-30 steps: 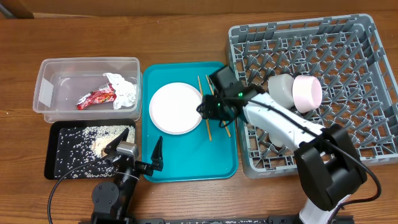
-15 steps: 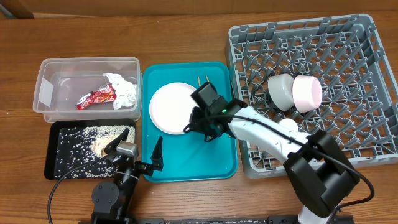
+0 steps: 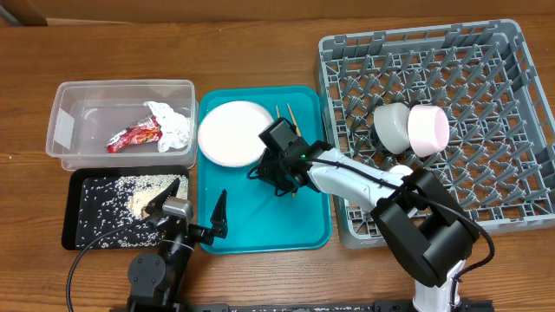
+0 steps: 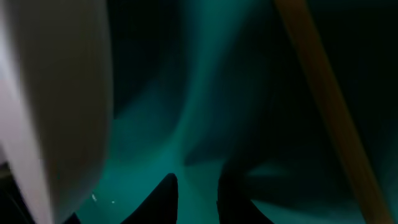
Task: Sort waste into correct bins and load items into the dishwasher
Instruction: 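Move the right gripper to the white plate and grasp its rim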
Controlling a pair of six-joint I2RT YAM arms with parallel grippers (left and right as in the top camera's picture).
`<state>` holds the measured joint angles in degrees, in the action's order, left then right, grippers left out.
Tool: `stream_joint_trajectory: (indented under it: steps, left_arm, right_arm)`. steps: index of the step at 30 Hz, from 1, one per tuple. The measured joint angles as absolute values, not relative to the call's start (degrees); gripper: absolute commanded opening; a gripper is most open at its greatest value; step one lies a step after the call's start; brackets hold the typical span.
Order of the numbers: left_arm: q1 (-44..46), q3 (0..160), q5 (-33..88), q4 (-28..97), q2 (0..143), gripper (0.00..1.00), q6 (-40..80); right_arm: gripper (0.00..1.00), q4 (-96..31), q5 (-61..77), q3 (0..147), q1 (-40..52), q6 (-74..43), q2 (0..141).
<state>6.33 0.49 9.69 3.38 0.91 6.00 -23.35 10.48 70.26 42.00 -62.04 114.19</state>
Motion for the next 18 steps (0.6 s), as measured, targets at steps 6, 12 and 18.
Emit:
stream_joint_trajectory:
  steps: [6,12,18]
  left_arm:
    - [6.3,0.5,9.7,3.4,0.9,1.00,6.0]
    - [6.3,0.5,9.7,3.4,0.9,1.00,6.0]
    - [6.3,0.5,9.7,3.4,0.9,1.00,6.0]
  right_arm:
    - [0.39,-23.4,11.4,70.5,42.0,-62.0,114.2]
    - [0.45,-28.7,13.1,72.6,42.0,-59.5,114.2]
    - [0.48,-31.5,10.4,73.6,42.1,-56.8,113.8]
